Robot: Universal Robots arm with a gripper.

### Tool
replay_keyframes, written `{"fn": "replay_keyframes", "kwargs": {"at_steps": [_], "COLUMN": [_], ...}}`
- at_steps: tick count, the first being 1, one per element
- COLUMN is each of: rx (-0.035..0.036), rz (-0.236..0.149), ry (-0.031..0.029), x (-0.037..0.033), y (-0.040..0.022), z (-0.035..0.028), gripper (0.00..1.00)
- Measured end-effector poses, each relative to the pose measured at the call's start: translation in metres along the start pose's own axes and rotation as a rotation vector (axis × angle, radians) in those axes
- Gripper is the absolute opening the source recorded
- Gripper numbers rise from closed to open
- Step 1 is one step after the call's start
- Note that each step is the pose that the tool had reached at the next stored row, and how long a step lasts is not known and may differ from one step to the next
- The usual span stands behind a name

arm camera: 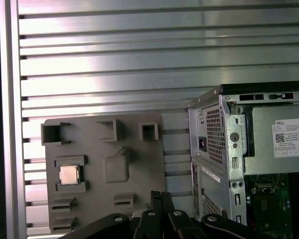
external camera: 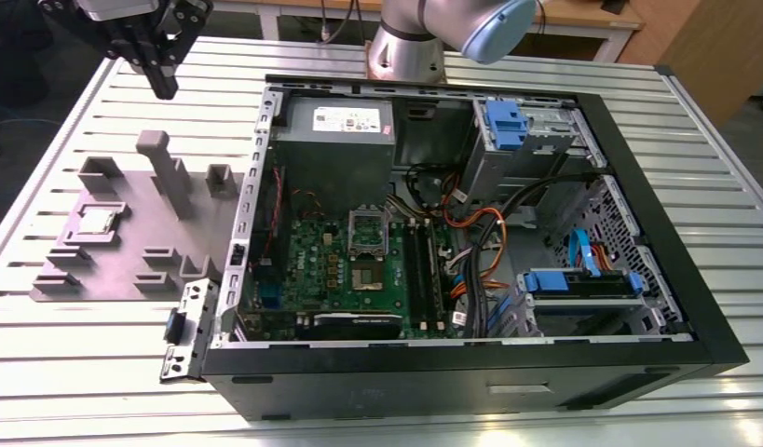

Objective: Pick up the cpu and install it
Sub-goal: 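Reach for the cpu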

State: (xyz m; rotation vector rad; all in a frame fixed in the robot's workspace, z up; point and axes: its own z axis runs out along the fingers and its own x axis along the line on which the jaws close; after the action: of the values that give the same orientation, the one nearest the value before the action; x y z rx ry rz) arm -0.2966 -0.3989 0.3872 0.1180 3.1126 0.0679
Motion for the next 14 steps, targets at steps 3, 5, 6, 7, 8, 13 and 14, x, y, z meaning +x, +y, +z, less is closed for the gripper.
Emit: {"fn": "replay_keyframes", "kwargs": {"at_steps": [3, 5, 6, 7, 8, 13, 14], "rx": [0.0, 0.0, 0.0, -0.0001, 0.0, 0.0, 0.0], "rz": [0.0, 0.0, 0.0, 0.0, 0.0, 0.0, 0.0], "ry": [0.0, 0.0, 0.0, 0.0, 0.0, 0.0, 0.0], "x": [0.0011, 0.0033, 0.0047, 0.0063, 0.0078, 0.0147, 0.0158], "y": [-0.0001, -0.0003, -0.0003, -0.0005, -0.0006, -0.0011, -0.0012], "z": [0.0, -0.0001, -0.0001, -0.0001, -0.0002, -0.0004, -0.0004], "gripper": [0.14, 0.14, 0.14, 0.14, 0.14, 0.14, 0.14]}}
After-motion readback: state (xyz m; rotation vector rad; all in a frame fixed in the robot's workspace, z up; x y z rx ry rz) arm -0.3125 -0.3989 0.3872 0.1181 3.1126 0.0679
